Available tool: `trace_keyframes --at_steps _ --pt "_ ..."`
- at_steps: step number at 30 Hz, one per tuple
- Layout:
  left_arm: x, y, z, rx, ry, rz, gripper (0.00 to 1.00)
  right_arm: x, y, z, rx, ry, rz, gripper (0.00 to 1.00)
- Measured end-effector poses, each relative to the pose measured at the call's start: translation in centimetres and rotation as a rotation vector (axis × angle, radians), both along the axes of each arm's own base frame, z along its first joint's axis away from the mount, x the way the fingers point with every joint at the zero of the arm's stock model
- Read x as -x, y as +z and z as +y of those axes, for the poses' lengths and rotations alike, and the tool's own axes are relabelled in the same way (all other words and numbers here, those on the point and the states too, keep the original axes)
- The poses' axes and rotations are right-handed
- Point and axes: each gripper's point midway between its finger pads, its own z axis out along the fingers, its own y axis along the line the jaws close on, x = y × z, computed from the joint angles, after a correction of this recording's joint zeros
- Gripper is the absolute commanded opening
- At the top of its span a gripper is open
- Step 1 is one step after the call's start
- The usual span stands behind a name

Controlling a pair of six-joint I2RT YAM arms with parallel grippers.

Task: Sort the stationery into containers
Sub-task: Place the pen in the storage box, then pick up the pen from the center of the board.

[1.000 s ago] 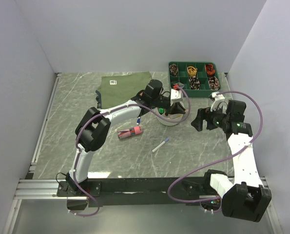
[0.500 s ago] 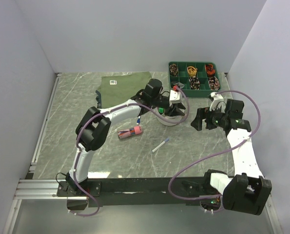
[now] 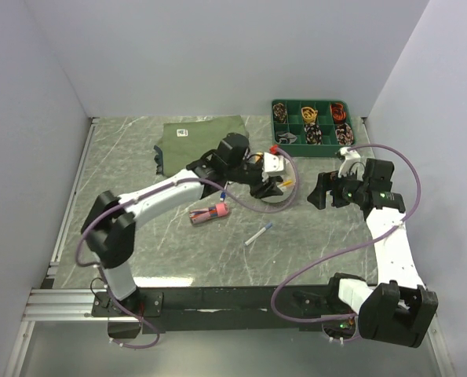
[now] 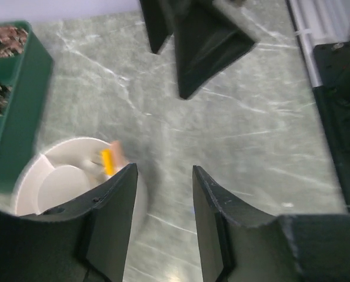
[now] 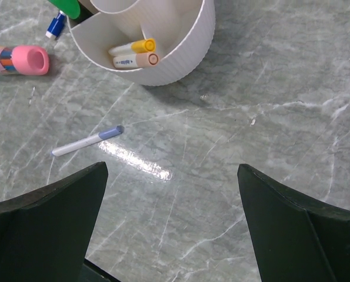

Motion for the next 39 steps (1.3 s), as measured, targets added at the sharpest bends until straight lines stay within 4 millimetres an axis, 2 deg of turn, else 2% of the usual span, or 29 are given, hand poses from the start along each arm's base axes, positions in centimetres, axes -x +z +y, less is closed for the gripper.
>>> trace_keyframes --at_steps 2,4,5,9,10,12,15,24,32,35,38,39 --pt "1.4 0.7 0.2 -0.035 0.044 0.023 0.47 0.0 0.3 0.1 -0.002 0.001 -0.011 1.00" --pt "2.7 0.0 0.1 -0.098 0.088 0.078 0.48 0.0 0.7 0.2 -0.010 0.000 -0.025 1.00" --pt "3.4 -1.1 -0.1 -0.147 0.113 0.121 0.48 0.0 0.8 0.3 -0.014 0.000 -0.031 1.00" --pt "4.2 -7.6 -0.2 -0.367 0.235 0.257 0.50 0.1 1.1 0.5 -0.028 0.003 -0.041 1.00" --pt "4.5 -9.8 0.5 -0.433 0.270 0.274 0.50 0.2 1.2 0.6 -0.030 0.006 -0.043 1.00" --pt "5.4 -12.9 1.9 -0.541 0.318 0.303 0.51 0.3 1.4 0.7 -0.031 0.010 -0.048 1.00" --pt "6.2 -15.5 3.2 -0.646 0.379 0.300 0.51 0.6 1.7 0.8 -0.029 0.014 -0.058 1.00" --pt "4.7 -17.2 4.1 -0.709 0.496 0.245 0.51 2.1 1.8 1.1 -0.027 0.016 -0.084 1.00" --pt "4.2 -19.2 3.9 -0.753 0.517 0.251 0.49 2.3 2.0 1.0 -0.021 0.012 -0.094 1.00" --pt "4.1 -19.5 3.6 -0.753 0.521 0.259 0.40 2.2 2.0 1.0 -0.018 0.008 -0.093 1.00" --pt "4.3 -20.0 3.3 -0.760 0.522 0.268 0.23 2.2 2.0 0.9 -0.017 0.006 -0.094 1.00" --pt "4.3 -20.0 3.2 -0.757 0.522 0.267 0.11 2.2 2.0 0.9 -0.018 0.006 -0.094 1.00"
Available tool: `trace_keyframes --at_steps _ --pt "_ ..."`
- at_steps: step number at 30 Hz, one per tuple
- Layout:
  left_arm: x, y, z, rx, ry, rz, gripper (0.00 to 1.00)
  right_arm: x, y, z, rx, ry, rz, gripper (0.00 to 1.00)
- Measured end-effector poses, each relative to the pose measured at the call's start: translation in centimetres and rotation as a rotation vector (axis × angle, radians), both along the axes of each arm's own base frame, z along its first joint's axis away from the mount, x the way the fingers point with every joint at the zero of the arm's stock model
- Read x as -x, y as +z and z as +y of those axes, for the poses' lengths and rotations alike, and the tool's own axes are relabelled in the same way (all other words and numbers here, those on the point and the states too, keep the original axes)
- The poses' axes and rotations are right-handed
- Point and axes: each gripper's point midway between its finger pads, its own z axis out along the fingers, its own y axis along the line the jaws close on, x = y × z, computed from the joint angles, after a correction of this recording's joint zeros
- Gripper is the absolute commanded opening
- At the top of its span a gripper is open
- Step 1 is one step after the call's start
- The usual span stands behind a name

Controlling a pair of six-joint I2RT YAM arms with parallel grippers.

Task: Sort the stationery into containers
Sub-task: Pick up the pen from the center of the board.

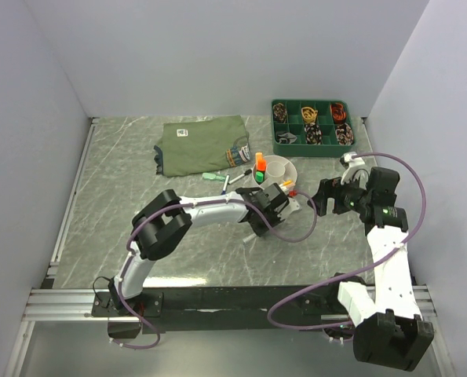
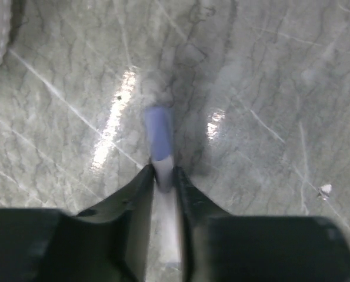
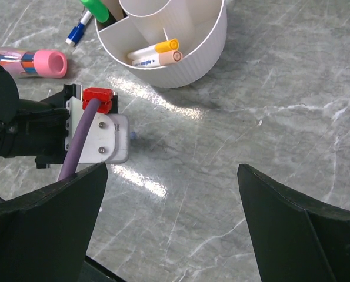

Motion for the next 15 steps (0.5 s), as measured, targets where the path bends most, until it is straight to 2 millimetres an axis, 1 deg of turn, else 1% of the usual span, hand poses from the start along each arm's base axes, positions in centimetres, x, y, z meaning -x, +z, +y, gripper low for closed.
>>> trace_keyframes --at_steps 2,6,10,12,14,15 --pt "0.1 -0.1 -0.1 -0.001 0.007 0.002 0.01 0.0 0.0 0.0 0.000 -0.001 0.000 1.00" --pt "0.3 0.1 -0.3 0.002 0.000 0.016 0.01 0.0 0.0 -0.1 0.001 -0.003 0.000 1.00" --pt "0.7 0.7 0.1 -0.004 -0.026 0.074 0.01 0.0 0.3 -0.2 0.008 -0.011 0.004 1.00" --pt "0.3 1.8 -0.1 0.040 -0.043 0.120 0.01 -0.2 1.1 -0.3 0.013 -0.016 -0.013 1.00" --pt "-0.9 3.4 0.0 0.113 -0.048 0.147 0.01 -0.5 1.9 -0.3 0.010 -0.017 -0.033 1.00" --pt "-1.8 4.5 0.0 0.176 -0.056 0.157 0.01 -0.5 2.3 -0.3 0.007 -0.015 -0.041 1.00"
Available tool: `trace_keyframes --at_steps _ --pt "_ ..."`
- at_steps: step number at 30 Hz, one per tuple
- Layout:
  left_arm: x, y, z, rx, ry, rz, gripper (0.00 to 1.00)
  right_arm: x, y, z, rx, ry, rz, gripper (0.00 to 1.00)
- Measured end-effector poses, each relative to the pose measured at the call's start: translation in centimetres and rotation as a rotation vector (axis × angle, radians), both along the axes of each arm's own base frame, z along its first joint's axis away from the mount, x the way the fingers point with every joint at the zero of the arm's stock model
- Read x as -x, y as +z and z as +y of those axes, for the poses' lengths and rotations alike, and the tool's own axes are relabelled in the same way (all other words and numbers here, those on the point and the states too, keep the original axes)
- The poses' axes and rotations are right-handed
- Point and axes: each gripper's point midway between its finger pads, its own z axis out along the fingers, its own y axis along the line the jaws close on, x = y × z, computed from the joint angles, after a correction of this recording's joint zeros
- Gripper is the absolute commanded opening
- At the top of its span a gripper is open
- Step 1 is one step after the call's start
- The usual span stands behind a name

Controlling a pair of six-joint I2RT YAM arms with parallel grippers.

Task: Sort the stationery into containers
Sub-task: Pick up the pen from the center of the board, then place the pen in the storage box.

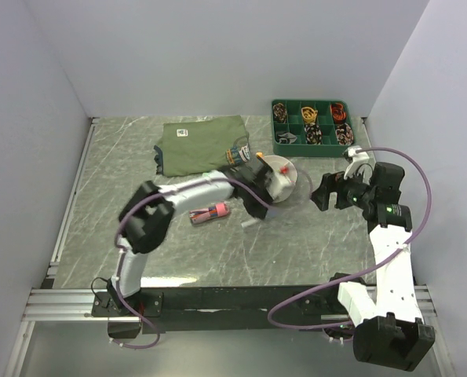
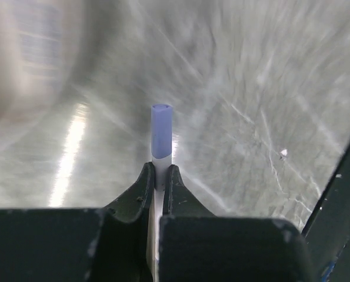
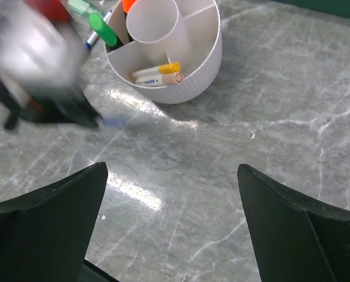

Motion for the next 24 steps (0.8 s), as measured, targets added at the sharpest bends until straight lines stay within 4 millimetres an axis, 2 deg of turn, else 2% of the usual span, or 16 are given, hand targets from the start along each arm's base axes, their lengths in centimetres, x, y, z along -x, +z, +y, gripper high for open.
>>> trace_keyframes --at_steps 1,5,6,8,10,11,13,18,21,24 --pt "-1.0 1.3 0.3 0.061 -0.003 -0.004 0.01 -0.1 0.3 0.1 -0.004 0.001 -0.006 1.00" --pt "-4.7 9.0 1.4 0.339 -0.066 -0.151 0.07 -0.1 0.4 0.2 -0.021 -0.005 -0.002 1.00" --pt "-5.2 11.4 0.9 0.414 -0.113 -0.213 0.07 -0.2 0.4 0.2 -0.025 -0.008 -0.001 1.00" --pt "-5.1 14.8 -0.5 0.520 -0.203 -0.283 0.06 -0.2 0.4 0.2 -0.030 -0.013 0.001 1.00" --pt "-4.9 17.1 -2.4 0.613 -0.300 -0.339 0.04 -0.3 0.4 0.1 -0.030 -0.018 0.003 1.00" --pt "-4.7 17.7 -3.2 0.646 -0.340 -0.358 0.04 -0.4 0.4 0.1 -0.029 -0.020 0.004 1.00" --pt "-4.6 18.0 -4.6 0.697 -0.410 -0.384 0.03 -0.5 0.2 -0.1 -0.026 -0.027 0.010 1.00" --pt "-5.7 14.9 -6.6 0.722 -0.476 -0.367 0.03 -0.6 -0.1 -0.3 -0.016 -0.038 0.019 1.00" --pt "-6.1 12.7 -7.0 0.711 -0.491 -0.348 0.03 -0.7 -0.2 -0.4 -0.013 -0.042 0.021 1.00" --pt "-6.4 11.5 -7.0 0.706 -0.498 -0.340 0.02 -0.7 -0.4 -0.5 -0.010 -0.047 0.028 1.00"
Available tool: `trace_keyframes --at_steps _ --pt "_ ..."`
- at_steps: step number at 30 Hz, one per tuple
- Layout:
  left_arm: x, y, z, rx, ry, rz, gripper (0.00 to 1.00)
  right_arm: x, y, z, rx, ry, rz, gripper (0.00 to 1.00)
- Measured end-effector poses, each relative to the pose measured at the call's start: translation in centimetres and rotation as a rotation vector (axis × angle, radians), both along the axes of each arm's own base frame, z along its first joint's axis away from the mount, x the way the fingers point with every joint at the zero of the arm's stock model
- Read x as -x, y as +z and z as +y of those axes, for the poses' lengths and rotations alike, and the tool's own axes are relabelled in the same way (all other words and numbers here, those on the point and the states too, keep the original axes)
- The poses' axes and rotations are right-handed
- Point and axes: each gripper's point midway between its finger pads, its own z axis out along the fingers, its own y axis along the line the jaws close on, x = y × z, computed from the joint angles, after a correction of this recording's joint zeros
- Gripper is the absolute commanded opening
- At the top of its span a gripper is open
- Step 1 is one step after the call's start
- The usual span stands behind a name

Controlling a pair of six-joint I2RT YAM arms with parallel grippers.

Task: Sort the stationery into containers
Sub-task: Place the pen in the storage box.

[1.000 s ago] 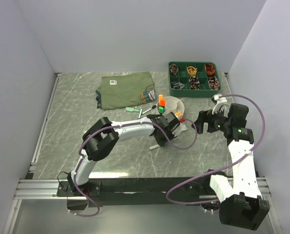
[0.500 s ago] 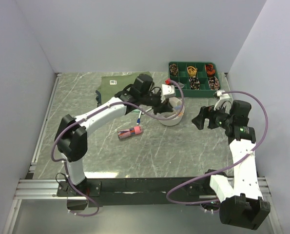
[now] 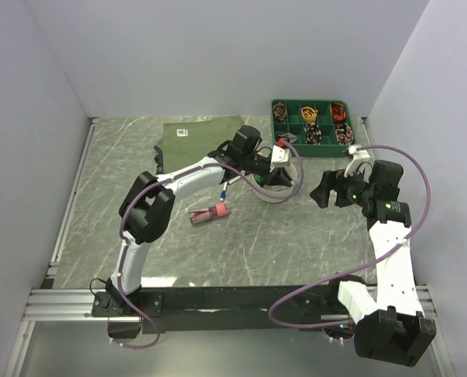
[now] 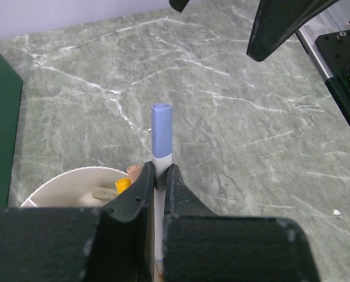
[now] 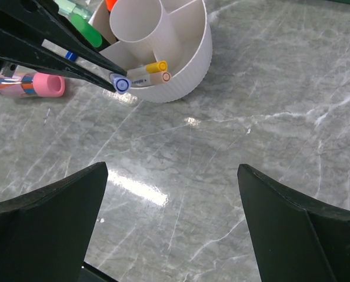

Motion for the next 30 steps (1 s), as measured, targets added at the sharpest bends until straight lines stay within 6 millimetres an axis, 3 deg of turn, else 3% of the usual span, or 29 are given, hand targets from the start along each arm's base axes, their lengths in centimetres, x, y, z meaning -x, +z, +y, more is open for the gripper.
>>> trace_keyframes --at_steps 16,24,30 --pt "-1.0 0.6 0.0 0.048 -0.022 -0.081 0.09 -0.6 -1.5 -0.4 -0.002 -0.011 0.058 1.00" --pt "-2.3 0.0 1.1 0.033 -0.003 -0.098 0.11 -0.8 -1.9 -0.6 -0.004 -0.015 0.077 1.00" --pt "-2.4 -1.8 2.0 0.006 -0.001 -0.083 0.24 -1.0 -1.6 -0.6 -0.003 -0.016 0.072 1.00"
